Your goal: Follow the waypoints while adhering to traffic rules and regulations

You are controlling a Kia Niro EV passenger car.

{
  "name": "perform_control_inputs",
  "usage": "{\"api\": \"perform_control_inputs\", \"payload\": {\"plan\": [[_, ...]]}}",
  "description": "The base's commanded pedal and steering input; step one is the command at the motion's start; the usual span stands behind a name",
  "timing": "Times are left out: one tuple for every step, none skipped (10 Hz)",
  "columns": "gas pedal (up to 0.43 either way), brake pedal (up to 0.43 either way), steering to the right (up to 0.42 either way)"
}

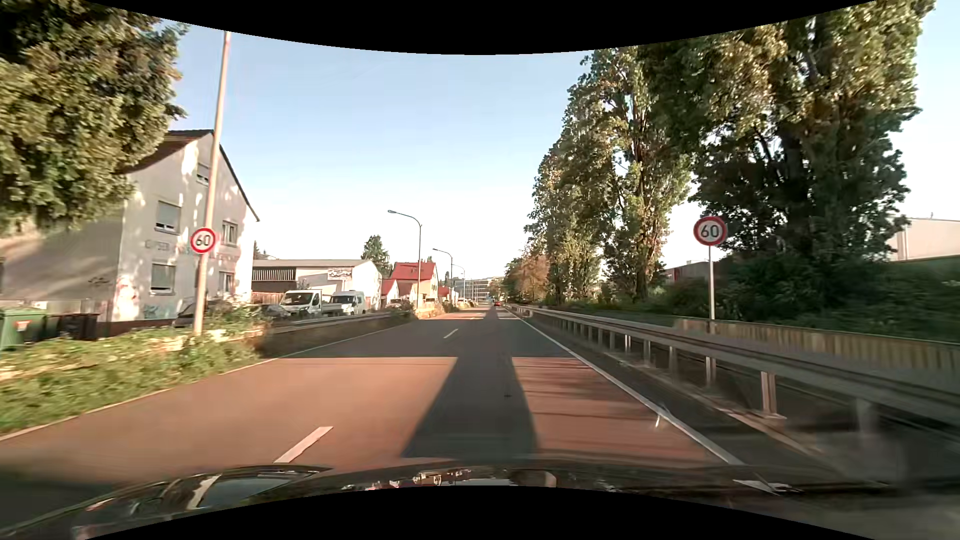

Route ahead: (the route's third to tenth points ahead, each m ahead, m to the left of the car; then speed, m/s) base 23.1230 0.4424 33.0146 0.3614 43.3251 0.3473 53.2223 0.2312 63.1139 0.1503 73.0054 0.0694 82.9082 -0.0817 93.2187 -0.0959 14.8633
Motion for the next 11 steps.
{"api": "perform_control_inputs", "payload": {"plan": [[0.118, 0.0, 0.003], [0.118, 0.0, 0.003], [0.118, 0.0, 0.003], [0.118, 0.0, 0.003], [0.118, 0.0, 0.003], [0.118, 0.0, 0.003], [0.118, 0.0, 0.003], [0.118, 0.0, 0.003], [0.118, 0.0, 0.003], [0.118, 0.0, 0.003], [0.118, 0.0, 0.003]]}}
